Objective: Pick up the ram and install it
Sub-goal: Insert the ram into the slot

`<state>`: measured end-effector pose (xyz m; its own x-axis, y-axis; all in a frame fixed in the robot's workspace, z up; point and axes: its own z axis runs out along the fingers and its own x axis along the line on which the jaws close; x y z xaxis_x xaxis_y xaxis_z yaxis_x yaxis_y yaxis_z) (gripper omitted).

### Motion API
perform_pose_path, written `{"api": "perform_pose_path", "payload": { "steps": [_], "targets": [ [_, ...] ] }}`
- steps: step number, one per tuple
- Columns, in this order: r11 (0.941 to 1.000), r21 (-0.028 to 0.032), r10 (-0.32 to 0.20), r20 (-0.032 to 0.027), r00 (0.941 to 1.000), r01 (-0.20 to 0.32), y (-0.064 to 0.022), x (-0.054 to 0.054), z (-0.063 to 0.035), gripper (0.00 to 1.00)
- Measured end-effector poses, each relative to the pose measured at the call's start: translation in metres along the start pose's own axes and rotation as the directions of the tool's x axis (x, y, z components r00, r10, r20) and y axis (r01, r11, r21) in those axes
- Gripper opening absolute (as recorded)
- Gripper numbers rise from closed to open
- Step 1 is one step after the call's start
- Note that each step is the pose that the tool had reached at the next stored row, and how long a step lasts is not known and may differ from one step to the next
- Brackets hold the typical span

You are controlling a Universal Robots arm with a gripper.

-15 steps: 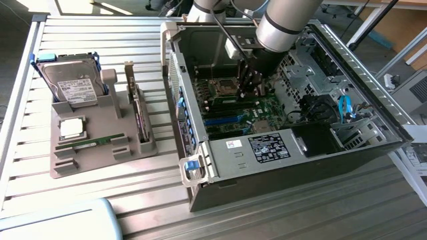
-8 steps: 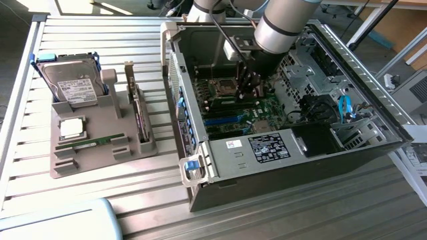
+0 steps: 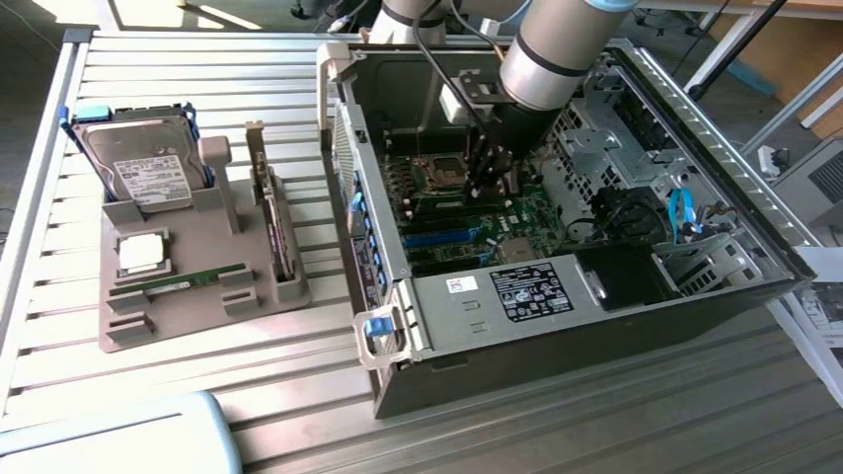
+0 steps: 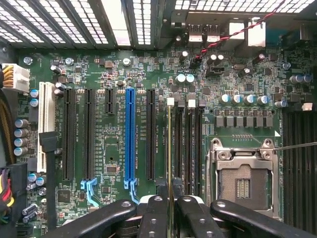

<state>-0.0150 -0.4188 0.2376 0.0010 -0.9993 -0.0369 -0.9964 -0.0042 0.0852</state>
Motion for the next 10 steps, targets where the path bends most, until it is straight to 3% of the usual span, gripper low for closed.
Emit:
{"api": "perform_pose_path", "payload": {
  "steps": [10],
  "targets": [
    [1.0, -0.0001, 0.0, 0.0002, 1.0, 0.0, -0.0001, -0.0023, 0.0009, 0.14]
  ]
}}
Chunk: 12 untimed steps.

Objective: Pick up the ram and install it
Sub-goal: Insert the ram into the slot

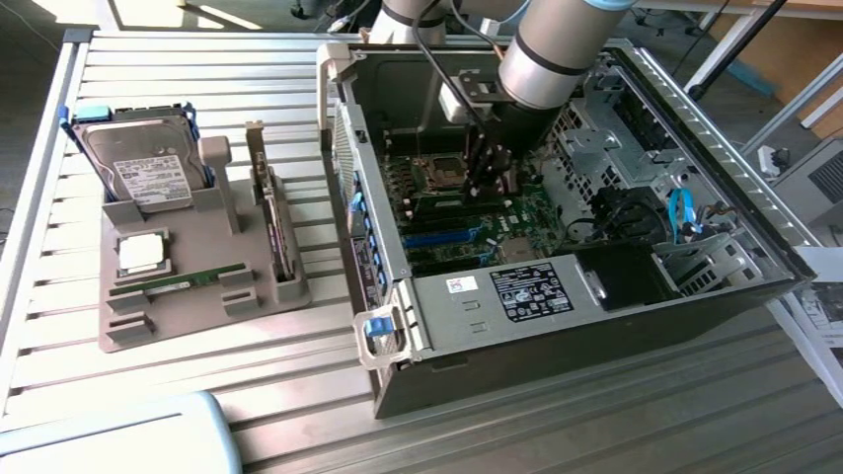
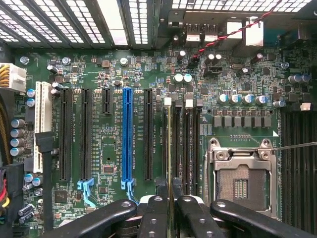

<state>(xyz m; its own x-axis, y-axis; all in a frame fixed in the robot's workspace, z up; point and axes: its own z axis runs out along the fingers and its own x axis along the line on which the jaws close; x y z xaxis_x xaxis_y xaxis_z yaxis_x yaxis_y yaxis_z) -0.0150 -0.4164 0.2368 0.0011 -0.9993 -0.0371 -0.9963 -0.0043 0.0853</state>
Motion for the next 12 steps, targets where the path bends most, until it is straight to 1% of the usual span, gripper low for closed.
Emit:
{"api": "perform_pose_path", "payload": {
  "steps": [6, 12],
  "targets": [
    [1.0, 0.0002, 0.001, -0.0005, 1.0, -0.001, -0.0001, 0.0001, 0.002, 0.14],
    [1.0, 0.0003, 0.003, -0.0002, 1.0, -0.003, 0.0017, -0.0004, 0.0024, 0.14]
  ]
}}
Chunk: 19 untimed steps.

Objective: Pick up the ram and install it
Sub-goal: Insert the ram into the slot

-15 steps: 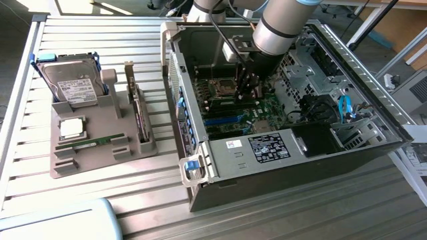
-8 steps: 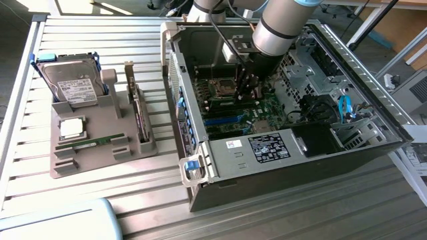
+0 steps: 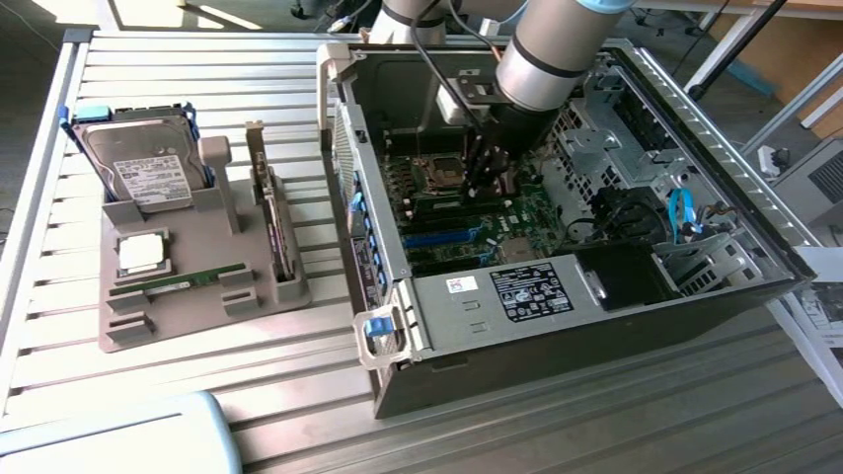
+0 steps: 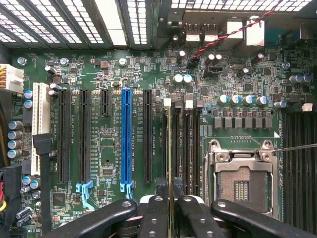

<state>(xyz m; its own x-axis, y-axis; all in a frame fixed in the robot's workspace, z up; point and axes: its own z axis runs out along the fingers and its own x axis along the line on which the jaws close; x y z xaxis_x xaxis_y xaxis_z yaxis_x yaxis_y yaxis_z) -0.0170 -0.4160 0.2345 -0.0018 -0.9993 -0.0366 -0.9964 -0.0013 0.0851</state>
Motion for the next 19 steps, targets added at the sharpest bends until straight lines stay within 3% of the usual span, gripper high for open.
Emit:
{"api": "perform_pose_path", "payload": {
  "steps": [19],
  "targets": [
    [0.9998, 0.0012, 0.018, 0.0013, 0.9998, -0.018, 0.0017, 0.0, 0.0016, 0.14]
  ]
}}
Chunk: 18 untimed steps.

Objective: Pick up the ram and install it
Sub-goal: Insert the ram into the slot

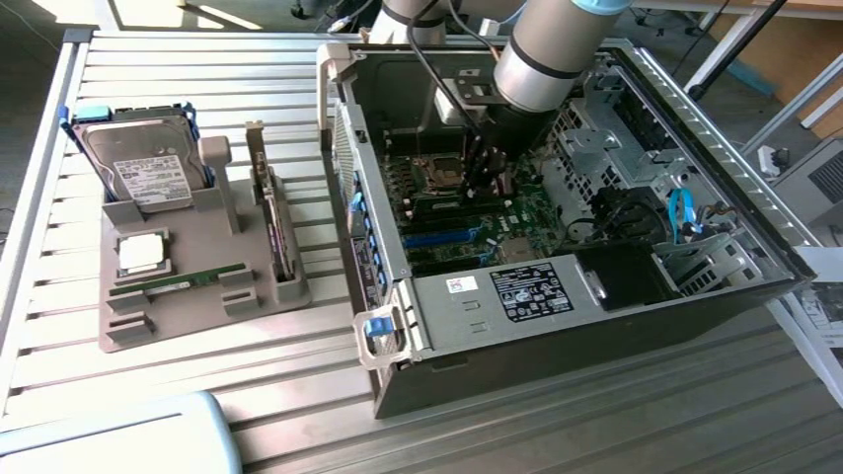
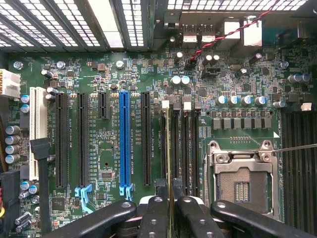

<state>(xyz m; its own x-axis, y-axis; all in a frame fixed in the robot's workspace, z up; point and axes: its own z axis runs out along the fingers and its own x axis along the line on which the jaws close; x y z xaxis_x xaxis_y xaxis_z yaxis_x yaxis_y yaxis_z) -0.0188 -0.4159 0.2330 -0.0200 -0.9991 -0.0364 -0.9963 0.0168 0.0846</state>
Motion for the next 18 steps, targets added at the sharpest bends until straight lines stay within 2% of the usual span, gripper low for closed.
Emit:
{"api": "perform_pose_path", "payload": {
  "steps": [7, 15, 18],
  "targets": [
    [1.0, 0.0001, 0.0, -0.0007, 1.0, 0.0, -0.0006, 0.0, 0.0004, 0.14],
    [1.0, -0.0002, 0.0, -0.0009, 1.0, 0.0, -0.0057, 0.0, -0.0001, 0.14],
    [1.0, 0.0, 0.001, -0.0039, 1.0, -0.001, -0.0065, -0.0001, -0.0001, 0.14]
  ]
}}
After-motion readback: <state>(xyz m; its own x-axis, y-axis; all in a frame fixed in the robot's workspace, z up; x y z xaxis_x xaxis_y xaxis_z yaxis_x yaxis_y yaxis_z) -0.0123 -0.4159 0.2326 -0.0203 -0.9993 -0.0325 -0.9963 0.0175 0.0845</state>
